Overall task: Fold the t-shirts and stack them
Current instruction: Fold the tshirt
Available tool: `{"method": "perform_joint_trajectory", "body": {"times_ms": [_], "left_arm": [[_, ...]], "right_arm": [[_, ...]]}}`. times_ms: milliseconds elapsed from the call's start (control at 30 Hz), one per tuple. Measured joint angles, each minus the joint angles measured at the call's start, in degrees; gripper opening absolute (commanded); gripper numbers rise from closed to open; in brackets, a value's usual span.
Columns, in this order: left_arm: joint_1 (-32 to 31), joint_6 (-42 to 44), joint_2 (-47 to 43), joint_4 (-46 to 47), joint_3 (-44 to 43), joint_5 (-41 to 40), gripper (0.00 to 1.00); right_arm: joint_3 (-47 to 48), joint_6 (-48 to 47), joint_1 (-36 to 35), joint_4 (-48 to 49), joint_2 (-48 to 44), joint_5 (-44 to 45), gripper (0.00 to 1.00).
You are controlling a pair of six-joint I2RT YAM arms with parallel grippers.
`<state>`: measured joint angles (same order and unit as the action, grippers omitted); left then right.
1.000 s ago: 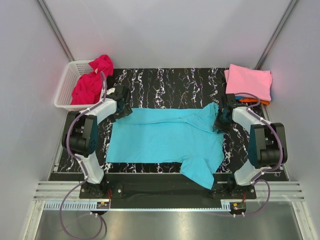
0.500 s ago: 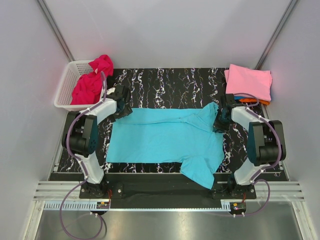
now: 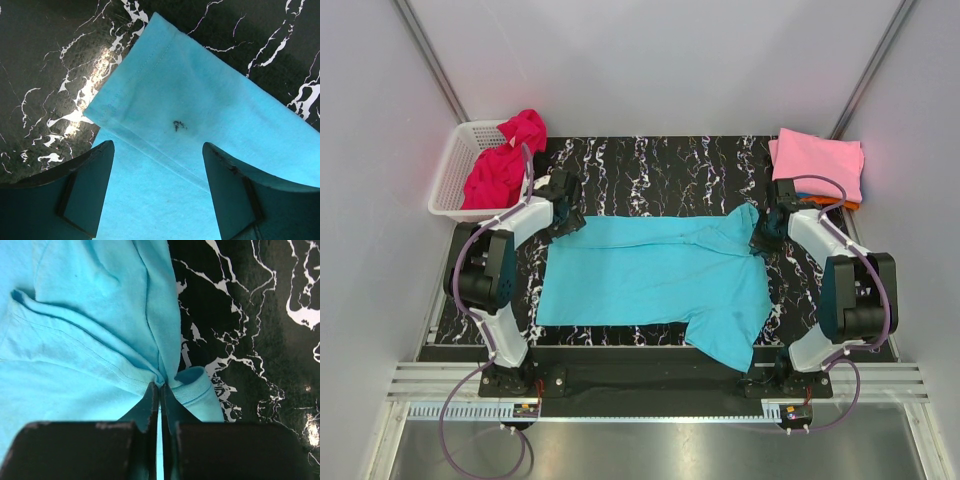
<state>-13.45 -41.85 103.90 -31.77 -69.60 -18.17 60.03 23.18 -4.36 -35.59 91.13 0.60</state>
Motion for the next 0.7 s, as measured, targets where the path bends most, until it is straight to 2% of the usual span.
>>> {"method": "perform_joint_trajectory", "body": {"times_ms": [233, 300, 400, 567, 700], "left_arm": [[0.0, 0.0, 0.0, 0.0, -0.2, 0.4, 0.77], [0.0, 0.0, 0.0, 0.0, -0.2, 0.6, 0.77], [0.0, 0.0, 0.0, 0.0, -0.2, 0.9, 0.77], [0.0, 0.0, 0.0, 0.0, -0.2, 1.2, 0.77], [0.0, 0.0, 0.2, -0.1, -0.8, 1.5, 0.77]], "right_arm": [[-0.1, 0.0, 0.0, -2.9, -1.6, 0.4, 0.0], [-0.1, 0.0, 0.0, -3.8, -3.5, 0.7, 0.08], [-0.1, 0.0, 0.0, -4.9, -6.2, 1.2, 0.13], [-0.1, -0.2, 0.0, -6.3, -7.7, 1.4, 0.16], [-0.2, 0.2, 0.0, -7.2, -8.3, 2.1, 0.32]]}}
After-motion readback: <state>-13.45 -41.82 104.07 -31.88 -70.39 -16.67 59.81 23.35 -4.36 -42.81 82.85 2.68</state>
